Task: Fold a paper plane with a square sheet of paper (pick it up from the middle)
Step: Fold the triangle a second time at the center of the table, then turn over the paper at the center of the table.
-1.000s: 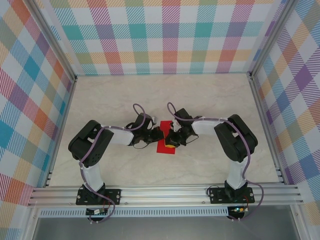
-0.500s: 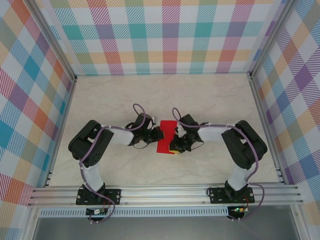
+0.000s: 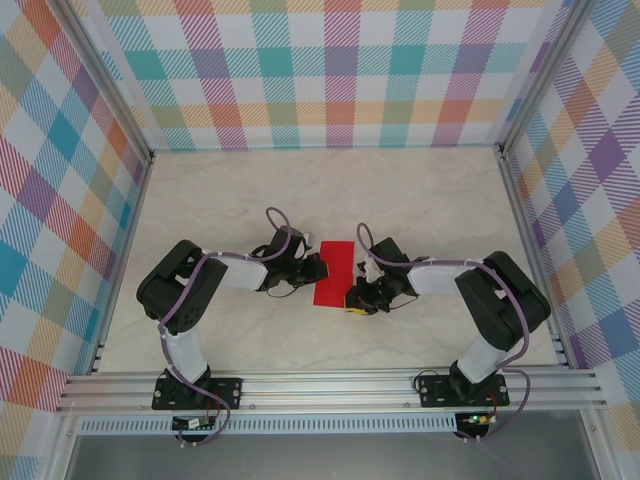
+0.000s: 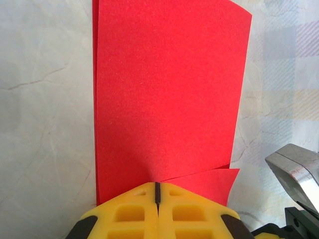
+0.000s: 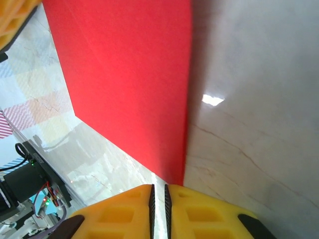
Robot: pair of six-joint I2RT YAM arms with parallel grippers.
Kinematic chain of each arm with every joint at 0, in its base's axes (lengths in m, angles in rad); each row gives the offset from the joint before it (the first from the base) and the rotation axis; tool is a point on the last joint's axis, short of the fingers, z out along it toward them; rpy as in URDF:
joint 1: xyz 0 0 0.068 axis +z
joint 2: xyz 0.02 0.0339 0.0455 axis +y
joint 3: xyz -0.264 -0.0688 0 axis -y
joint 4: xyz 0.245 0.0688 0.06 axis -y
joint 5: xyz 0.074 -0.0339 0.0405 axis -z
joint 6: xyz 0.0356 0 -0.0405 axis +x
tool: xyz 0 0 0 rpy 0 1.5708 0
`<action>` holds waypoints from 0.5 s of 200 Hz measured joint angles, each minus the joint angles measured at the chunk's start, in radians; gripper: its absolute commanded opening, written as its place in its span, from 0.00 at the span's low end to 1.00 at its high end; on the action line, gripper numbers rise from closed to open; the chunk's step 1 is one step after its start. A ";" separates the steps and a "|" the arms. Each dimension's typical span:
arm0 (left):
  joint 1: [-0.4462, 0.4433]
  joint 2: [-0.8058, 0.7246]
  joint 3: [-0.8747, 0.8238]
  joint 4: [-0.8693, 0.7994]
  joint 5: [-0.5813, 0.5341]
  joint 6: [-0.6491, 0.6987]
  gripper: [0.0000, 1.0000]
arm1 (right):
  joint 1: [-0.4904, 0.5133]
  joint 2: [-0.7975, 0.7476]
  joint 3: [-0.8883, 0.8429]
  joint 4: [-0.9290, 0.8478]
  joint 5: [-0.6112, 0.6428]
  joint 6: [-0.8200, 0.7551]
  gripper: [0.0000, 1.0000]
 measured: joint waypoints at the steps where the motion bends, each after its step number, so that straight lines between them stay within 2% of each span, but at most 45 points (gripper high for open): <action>1: 0.000 0.000 0.000 0.000 0.000 0.000 0.00 | -0.001 -0.003 -0.001 -0.001 0.000 0.002 0.20; 15: 0.000 0.000 0.000 0.000 0.000 -0.001 0.00 | -0.010 -0.025 -0.005 -0.021 0.009 0.008 0.24; 46: -0.001 0.000 0.000 0.000 0.001 -0.011 0.01 | -0.023 -0.065 0.047 -0.084 0.099 0.003 0.43; 67: -0.001 -0.001 0.001 0.000 0.001 -0.014 0.01 | -0.030 -0.056 0.118 -0.112 0.170 0.003 0.44; 100: -0.001 -0.001 0.006 -0.008 0.001 -0.014 0.01 | -0.035 0.014 0.198 -0.109 0.207 0.006 0.46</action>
